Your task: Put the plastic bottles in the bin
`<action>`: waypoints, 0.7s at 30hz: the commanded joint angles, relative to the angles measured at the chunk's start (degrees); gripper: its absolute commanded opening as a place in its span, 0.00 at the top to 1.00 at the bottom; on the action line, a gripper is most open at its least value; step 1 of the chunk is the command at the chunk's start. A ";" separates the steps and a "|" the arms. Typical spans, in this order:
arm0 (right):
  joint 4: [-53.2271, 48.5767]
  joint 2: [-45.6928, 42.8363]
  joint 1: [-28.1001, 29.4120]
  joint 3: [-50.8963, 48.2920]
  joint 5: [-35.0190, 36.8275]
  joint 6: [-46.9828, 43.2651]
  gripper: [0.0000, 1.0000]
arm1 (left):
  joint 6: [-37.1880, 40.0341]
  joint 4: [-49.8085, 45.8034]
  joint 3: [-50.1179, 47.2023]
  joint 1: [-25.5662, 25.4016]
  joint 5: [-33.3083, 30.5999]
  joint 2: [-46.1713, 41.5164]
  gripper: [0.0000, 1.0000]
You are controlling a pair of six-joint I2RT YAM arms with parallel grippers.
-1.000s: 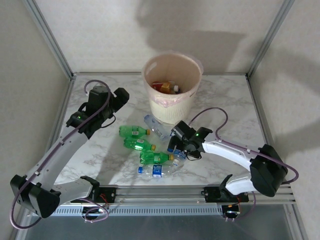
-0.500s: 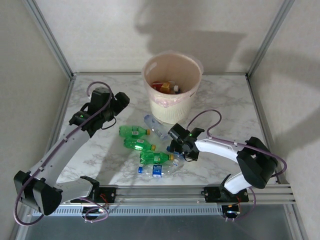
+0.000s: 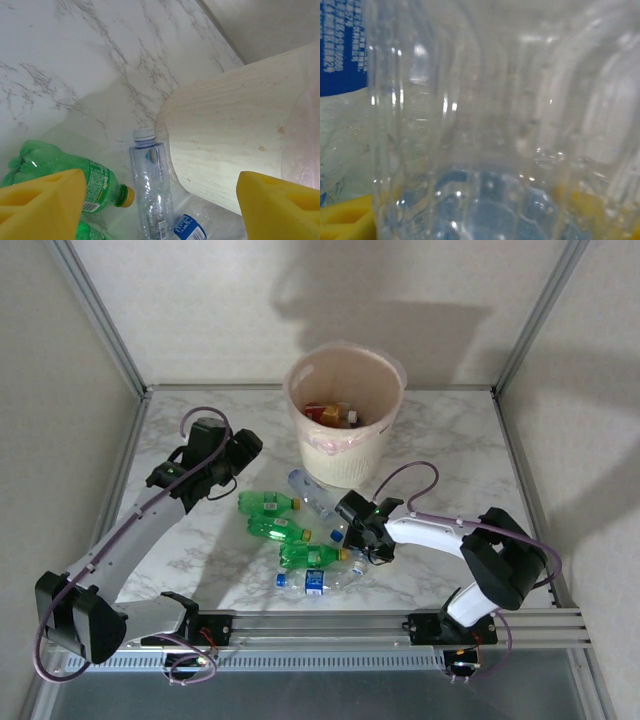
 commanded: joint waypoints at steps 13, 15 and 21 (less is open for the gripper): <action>-7.54 -15.20 -2.82 -2.25 6.76 1.65 0.38 | -2.28 0.60 -1.80 0.46 0.81 0.74 0.23; -9.56 -18.14 -3.68 -1.92 7.84 1.83 0.38 | -2.63 0.85 -1.92 0.39 1.03 0.98 0.23; -14.40 -27.82 -7.07 0.44 10.02 1.35 0.40 | -2.66 0.08 -0.34 0.49 1.30 2.02 0.24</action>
